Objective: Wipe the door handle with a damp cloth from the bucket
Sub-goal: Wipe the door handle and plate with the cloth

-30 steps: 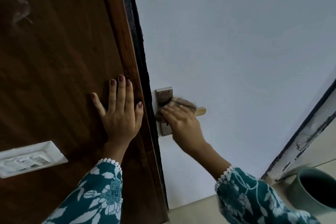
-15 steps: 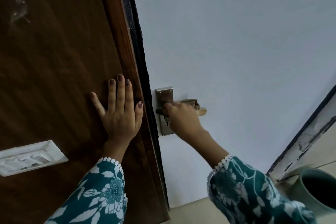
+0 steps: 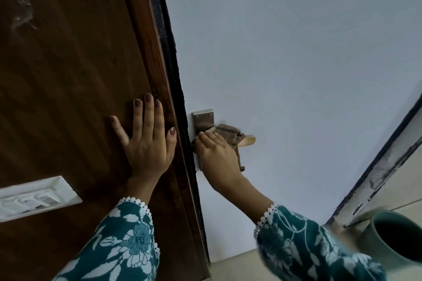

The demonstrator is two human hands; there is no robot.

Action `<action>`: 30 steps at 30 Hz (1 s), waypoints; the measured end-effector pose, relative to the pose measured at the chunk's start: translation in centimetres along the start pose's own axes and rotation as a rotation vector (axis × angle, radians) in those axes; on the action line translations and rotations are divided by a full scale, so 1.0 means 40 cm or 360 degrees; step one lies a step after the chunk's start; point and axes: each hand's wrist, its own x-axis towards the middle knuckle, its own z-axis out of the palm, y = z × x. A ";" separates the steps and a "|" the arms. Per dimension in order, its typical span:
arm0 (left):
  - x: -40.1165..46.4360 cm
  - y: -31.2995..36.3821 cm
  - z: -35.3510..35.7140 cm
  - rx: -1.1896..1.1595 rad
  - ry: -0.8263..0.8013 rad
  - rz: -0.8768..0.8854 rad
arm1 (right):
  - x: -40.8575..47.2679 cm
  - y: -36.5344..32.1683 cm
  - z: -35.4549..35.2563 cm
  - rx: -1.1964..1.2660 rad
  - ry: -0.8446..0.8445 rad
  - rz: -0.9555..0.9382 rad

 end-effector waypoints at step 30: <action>-0.003 -0.004 0.003 -0.0006 0.0016 0.0043 | -0.047 0.070 0.051 -0.0134 0.0287 -0.0162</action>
